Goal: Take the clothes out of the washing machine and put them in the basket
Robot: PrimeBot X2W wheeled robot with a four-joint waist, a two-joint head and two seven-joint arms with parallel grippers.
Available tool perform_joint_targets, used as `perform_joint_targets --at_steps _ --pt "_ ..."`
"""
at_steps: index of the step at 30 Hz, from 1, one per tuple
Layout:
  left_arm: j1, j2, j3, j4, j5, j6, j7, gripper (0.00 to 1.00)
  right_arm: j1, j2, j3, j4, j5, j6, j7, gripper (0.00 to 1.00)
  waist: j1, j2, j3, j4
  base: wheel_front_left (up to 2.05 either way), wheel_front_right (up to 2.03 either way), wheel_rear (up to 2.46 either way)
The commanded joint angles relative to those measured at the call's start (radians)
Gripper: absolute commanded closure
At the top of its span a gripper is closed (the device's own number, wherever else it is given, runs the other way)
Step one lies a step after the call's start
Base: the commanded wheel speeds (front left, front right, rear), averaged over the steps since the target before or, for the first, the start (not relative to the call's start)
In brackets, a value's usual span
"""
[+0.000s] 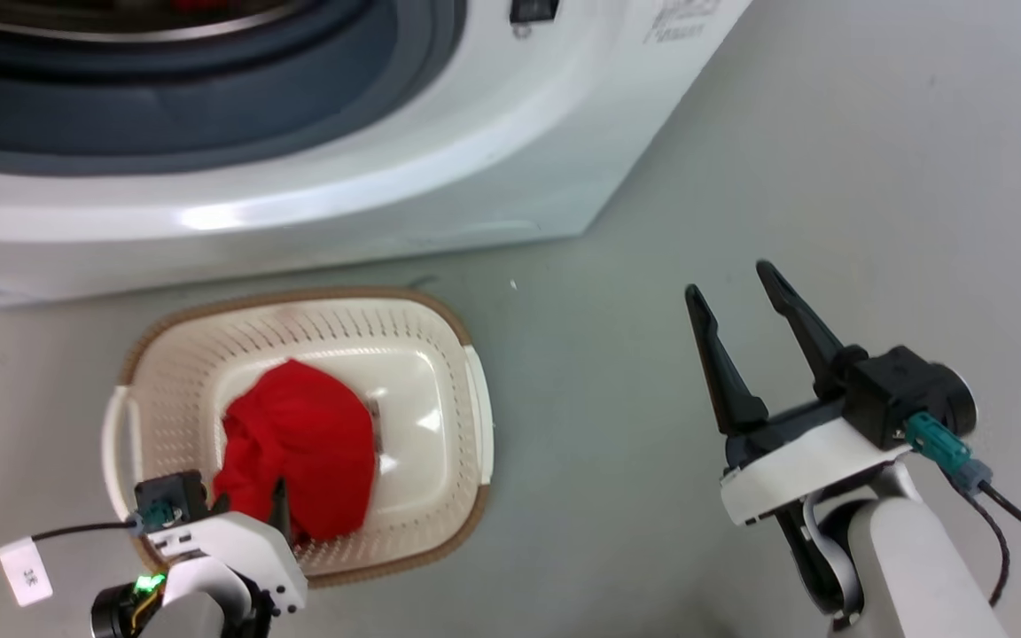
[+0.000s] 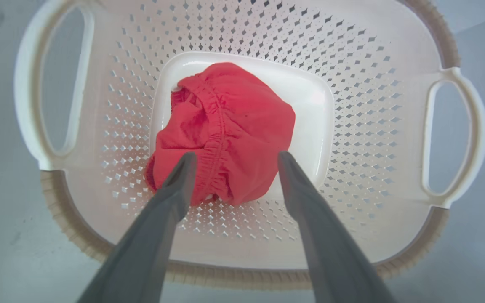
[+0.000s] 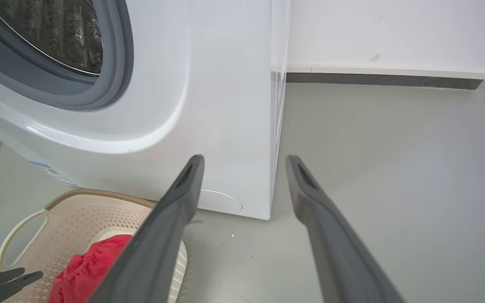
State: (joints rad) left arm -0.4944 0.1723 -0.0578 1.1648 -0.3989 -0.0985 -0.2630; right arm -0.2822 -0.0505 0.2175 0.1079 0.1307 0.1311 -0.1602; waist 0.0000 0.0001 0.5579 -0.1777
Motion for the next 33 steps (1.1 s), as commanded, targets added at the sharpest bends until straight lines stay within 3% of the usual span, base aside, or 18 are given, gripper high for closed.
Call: perform_joint_targets --at_steps 1,9,17,24,33 --pt "0.036 -0.015 0.005 -0.024 0.011 -0.002 -0.003 0.00 0.031 0.001 -0.014 0.004 -0.010 -0.001 0.011 0.00 0.0000 -0.0001 -0.132 0.048 0.00 0.00 0.00" --pt "0.134 -0.051 0.026 -0.155 0.048 0.009 -0.003 0.00 0.128 0.001 -0.059 -0.033 -0.035 -0.001 0.061 0.00 0.0000 -0.0001 -0.256 0.099 0.00 0.00 0.00" --pt "0.157 -0.073 0.058 -0.332 0.101 0.004 -0.003 0.00 0.169 0.001 -0.061 -0.084 -0.040 -0.001 0.095 0.00 0.0000 -0.0001 -0.289 0.129 0.00 0.00 0.00" --pt "0.079 -0.085 0.048 -0.434 0.151 -0.008 -0.003 0.00 0.177 0.001 -0.055 -0.109 -0.049 -0.001 0.109 0.00 0.0000 -0.0001 -0.285 0.151 0.00 0.00 0.00" --pt "-0.118 -0.085 0.012 -0.423 0.182 -0.025 -0.003 0.00 0.156 0.001 -0.041 -0.141 -0.065 -0.001 0.123 0.00 0.0000 -0.0001 -0.228 0.165 0.00 0.00 0.00"
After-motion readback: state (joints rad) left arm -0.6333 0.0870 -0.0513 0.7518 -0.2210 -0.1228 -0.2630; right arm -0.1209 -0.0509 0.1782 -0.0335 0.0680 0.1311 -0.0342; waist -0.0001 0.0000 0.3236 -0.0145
